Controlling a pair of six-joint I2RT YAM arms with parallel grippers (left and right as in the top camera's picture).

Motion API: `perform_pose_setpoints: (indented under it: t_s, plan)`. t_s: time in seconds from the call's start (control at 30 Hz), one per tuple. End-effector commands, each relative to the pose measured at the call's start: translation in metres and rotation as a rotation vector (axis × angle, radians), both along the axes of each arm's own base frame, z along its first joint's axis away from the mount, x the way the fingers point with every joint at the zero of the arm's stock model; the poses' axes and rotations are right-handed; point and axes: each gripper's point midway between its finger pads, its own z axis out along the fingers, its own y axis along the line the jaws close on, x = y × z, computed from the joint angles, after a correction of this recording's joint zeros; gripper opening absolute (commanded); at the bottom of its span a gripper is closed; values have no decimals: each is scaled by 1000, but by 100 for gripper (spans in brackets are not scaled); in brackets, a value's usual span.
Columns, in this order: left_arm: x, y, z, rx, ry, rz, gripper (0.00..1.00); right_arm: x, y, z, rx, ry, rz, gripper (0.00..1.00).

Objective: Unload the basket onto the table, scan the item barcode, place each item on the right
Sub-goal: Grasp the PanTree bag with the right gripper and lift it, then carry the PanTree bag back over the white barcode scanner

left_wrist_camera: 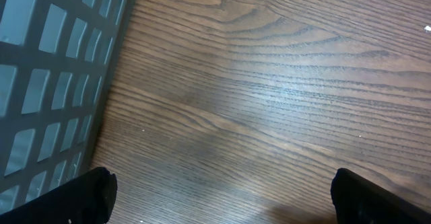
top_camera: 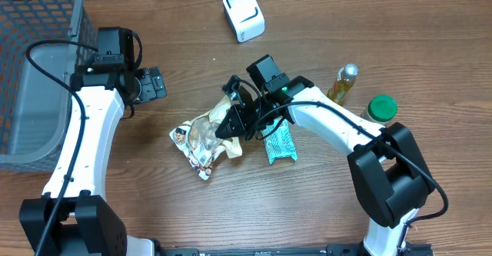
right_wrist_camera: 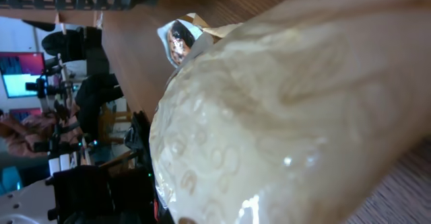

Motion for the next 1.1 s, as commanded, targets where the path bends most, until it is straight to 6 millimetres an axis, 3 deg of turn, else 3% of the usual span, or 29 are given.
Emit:
perform_pose_setpoints:
  t_s: [0.0, 0.13, 0.37, 0.5, 0.6, 0.77, 1.07]
  plan:
    - [1, 1, -1, 15, 5, -5, 100, 36, -3, 46, -2, -165, -33, 4]
    - [1, 1, -1, 15, 5, -5, 100, 65, -16, 81, -120, -322, -67, 4]
    - [1, 1, -1, 14, 5, -5, 99, 129, -54, 160, -431, -787, -191, 4]
    - [1, 1, -1, 15, 5, -5, 99, 159, -68, 189, -576, -1046, -201, 4]
    - [1, 1, -1, 14, 5, -6, 99, 173, -71, 194, -637, -1148, -172, 4]
    - [1, 1, -1, 15, 5, -5, 100, 208, -82, 203, -754, -1263, -297, 4]
    - [1, 1, -1, 15, 5, -5, 100, 253, -75, 174, -908, -1402, -247, 4]
